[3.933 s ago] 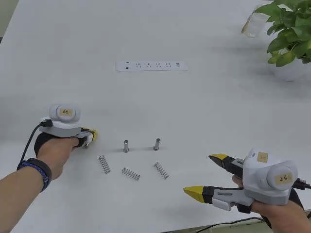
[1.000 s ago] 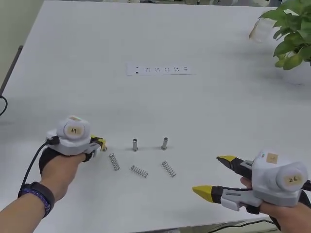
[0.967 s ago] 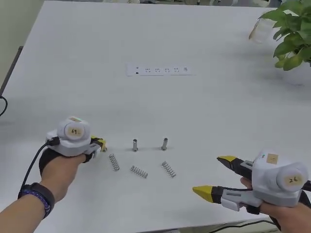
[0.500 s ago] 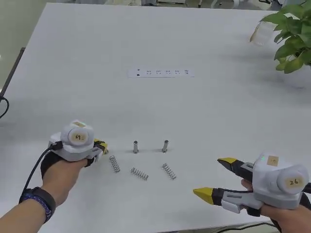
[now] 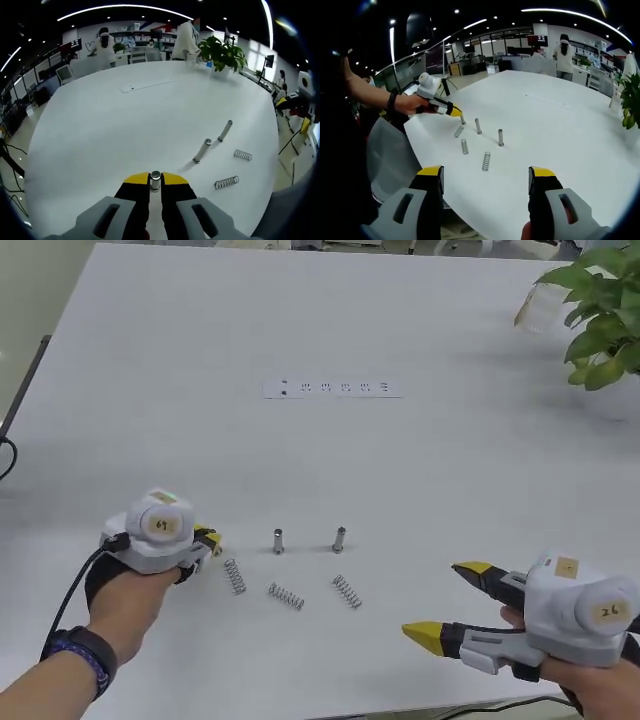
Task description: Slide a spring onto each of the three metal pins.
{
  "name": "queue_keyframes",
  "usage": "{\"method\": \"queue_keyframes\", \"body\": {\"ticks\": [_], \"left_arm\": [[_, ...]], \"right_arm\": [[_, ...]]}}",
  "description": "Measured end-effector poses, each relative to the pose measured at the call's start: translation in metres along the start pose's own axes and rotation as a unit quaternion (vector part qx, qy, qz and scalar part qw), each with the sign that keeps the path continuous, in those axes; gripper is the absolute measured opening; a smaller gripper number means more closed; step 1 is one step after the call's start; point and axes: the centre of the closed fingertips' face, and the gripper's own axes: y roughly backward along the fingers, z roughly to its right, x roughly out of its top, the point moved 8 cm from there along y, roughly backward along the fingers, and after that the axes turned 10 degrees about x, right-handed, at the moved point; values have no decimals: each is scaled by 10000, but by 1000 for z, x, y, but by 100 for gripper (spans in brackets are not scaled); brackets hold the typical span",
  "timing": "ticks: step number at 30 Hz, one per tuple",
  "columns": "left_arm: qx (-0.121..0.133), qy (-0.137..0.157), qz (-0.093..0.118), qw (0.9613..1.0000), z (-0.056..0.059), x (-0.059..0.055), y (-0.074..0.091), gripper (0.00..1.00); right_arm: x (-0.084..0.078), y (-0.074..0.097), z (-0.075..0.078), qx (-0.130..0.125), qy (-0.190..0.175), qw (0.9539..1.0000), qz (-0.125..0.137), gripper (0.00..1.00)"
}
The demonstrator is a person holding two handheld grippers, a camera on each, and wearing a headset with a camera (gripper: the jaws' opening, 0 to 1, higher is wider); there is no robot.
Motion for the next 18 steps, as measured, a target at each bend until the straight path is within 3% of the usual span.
{"method": "queue_keyframes", "body": {"ticks": [18], "left_arm": [[13, 26, -14, 10000, 2, -4, -3, 0]], "right_arm": [[0, 0, -1, 19, 10, 10000, -23, 68]]}}
